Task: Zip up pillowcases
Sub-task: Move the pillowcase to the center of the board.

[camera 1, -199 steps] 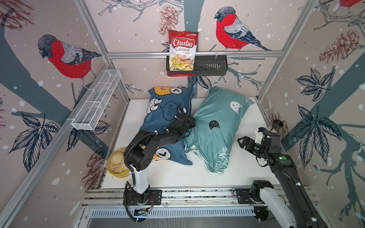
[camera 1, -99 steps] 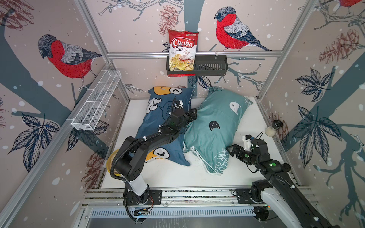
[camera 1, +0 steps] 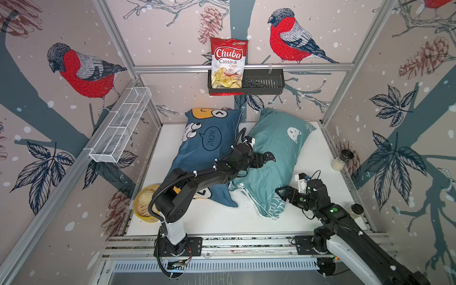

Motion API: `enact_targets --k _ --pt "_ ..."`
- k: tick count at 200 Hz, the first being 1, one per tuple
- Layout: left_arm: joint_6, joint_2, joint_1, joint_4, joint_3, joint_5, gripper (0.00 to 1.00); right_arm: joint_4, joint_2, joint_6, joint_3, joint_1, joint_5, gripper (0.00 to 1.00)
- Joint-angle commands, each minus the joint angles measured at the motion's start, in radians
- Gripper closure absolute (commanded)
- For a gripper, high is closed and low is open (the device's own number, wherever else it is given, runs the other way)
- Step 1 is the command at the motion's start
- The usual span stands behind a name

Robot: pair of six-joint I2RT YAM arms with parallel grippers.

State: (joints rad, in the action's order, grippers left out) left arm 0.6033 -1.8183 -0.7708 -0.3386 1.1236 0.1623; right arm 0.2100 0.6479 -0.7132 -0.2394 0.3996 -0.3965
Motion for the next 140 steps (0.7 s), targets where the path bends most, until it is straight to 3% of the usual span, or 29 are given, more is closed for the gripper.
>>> enact_targets --k 1,32,68,96,140 --pt "0.037 -0.069 -0.004 -0.021 0.034 0.075 0.35 -0.098 0.003 -0.048 0.037 0.041 -0.013 0.05" --pt "0.105 -0.157 -0.008 -0.086 0.077 0.095 0.37 -0.157 -0.007 -0.099 0.091 0.124 0.002 0.05" --pt "0.171 -0.216 -0.008 -0.144 0.109 0.068 0.39 -0.09 -0.038 -0.176 0.122 0.187 -0.041 0.06" --pt "0.224 -0.26 -0.009 -0.197 0.123 0.056 0.4 -0.024 -0.151 -0.251 0.113 0.251 -0.012 0.1" --pt "0.249 -0.292 -0.008 -0.221 0.141 0.029 0.41 0.158 -0.344 -0.341 0.067 0.265 0.007 0.18"
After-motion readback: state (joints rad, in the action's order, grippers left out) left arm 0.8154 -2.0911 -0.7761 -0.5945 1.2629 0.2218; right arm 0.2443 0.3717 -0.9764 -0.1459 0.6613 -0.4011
